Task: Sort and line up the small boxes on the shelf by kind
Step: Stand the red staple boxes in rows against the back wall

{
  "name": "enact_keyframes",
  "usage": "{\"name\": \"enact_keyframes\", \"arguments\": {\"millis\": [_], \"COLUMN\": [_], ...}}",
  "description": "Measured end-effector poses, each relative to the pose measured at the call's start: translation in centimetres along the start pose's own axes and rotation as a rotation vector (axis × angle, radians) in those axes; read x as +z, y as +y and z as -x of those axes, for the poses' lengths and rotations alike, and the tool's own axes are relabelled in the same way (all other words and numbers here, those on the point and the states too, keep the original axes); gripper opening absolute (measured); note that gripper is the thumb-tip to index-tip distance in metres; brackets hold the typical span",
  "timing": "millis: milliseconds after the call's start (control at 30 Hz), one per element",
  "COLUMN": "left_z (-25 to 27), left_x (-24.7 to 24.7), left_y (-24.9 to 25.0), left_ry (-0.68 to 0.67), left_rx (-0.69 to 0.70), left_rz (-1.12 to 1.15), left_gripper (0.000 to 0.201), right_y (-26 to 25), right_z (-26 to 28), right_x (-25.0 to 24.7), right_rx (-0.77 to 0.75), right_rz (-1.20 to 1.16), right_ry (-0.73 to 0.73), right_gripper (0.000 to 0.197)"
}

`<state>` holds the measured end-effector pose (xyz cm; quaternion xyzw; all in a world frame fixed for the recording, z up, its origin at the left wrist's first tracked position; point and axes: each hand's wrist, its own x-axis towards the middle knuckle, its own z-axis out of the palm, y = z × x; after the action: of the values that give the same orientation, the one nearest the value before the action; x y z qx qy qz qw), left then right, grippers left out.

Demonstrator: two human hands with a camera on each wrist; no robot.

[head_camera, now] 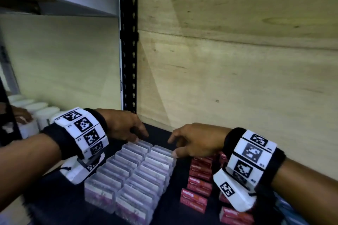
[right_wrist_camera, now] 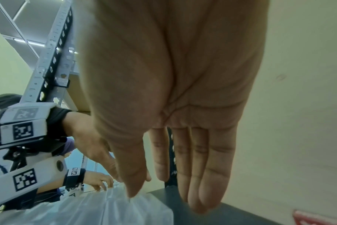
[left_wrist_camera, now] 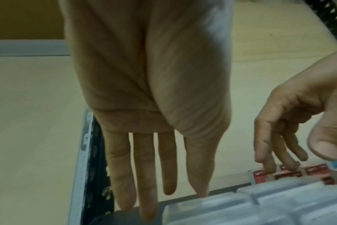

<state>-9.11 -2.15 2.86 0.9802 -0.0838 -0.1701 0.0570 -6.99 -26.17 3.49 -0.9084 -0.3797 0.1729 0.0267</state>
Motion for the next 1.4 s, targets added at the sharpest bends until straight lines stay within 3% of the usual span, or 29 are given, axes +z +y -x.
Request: {"name": "enact_keyframes", "arguments": {"millis": [100, 200, 300, 433, 800, 1000, 1100, 1400], "left_z": [1.5, 3.0, 3.9, 4.7, 4.6, 6.8, 7.8, 8.8], "left_x": [-0.8, -1.0, 0.3, 2.8, 7.0, 9.1, 11.0, 16.2], "left_y": [2.6, 6.4, 10.2, 14.4, 19.9, 19.2, 18.2, 15.6], "left_ry": [0.155, 0.273, 0.188, 0.052, 0.09, 0.133, 0.224, 0.423], "left_rx": [0.026, 0.129, 0.205, 0.229, 0.074, 0.165, 0.255, 0.358], "left_rz": [-0.15, -0.232, -0.265, -0.309, -0.363, -0.262, -0.174, 0.285], "left_gripper": [0.04, 0.031, 0.029, 0.037, 0.031, 0.029, 0.032, 0.022], "right_y": [0.7, 1.5, 2.0, 2.1, 1.2, 0.2, -0.8, -3.1], "right_z": [2.6, 5.5, 8.3, 10.7, 13.0, 16.2, 17.9, 21.0], "right_x": [-0.5, -0.3, 0.6, 2.7, 7.6, 9.2, 10.4, 13.7], "right_rx": [0.03, 0.062, 0.11, 0.184, 0.258, 0.234, 0.217, 0.272], "right_rz": [-0.008, -0.003, 0.003, 0.086, 0.233, 0.138, 0.082, 0.061], "right_ry": [0.057, 0.053, 0.009, -0.069, 0.004, 0.074, 0.125, 0.273], "right_gripper": [0.042, 0.031, 0.024, 0.03, 0.012, 0.022, 0.023, 0.02]}}
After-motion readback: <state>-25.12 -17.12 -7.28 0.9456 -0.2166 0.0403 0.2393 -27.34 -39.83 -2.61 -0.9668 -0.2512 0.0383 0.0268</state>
